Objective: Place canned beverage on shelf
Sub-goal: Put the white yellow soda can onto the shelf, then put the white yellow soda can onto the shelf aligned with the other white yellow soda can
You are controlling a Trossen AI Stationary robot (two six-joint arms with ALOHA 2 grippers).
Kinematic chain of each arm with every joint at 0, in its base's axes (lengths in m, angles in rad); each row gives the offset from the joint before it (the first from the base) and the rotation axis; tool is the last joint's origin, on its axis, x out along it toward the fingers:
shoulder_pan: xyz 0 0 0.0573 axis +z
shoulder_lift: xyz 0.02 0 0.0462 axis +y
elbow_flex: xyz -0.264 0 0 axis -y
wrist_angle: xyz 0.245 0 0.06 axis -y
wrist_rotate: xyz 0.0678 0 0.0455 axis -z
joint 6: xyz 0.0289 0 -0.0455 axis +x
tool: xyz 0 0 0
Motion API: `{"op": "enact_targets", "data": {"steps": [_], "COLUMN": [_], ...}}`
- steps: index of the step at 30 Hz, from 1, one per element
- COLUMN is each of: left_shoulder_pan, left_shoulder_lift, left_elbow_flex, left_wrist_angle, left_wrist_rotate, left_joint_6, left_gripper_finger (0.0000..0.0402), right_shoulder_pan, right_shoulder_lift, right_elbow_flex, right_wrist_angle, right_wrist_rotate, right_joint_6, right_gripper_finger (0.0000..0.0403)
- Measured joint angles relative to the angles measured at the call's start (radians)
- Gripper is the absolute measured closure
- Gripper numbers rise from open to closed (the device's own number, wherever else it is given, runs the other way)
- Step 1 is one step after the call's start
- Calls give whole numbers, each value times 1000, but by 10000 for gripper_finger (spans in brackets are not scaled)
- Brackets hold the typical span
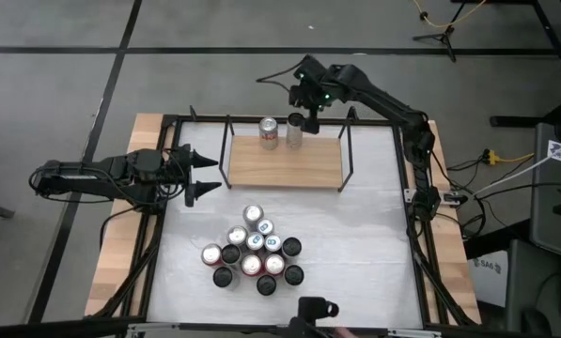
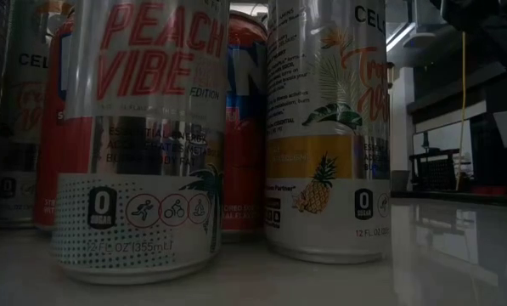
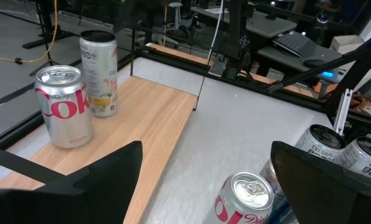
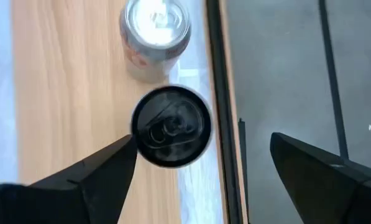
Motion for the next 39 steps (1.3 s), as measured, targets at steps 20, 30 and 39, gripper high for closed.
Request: {"op": "enact_targets", "data": {"steps": [20,30,39], "left_shoulder_pan": [-7,-173,-377], "left_shoulder_lift": [52,271,454], "left_elbow_flex": [0,40,253], "left_wrist_angle": [165,317,175], "left_wrist_rotate": [13,16,-140], "left_joint_6": [-24,-24,-13], "left_gripper_finger": [53,53,53], "right_shoulder_pan": [237,372,454], "right_shoulder_lift": [-80,-75,-75], "right_elbow_flex": [90,90,90], "right_wrist_angle": [-204,-198,-208], "right_wrist_rotate": [-15,-18,-18], "right_joint_6": [113,123,166], "right_gripper_finger": [40,40,40]}}
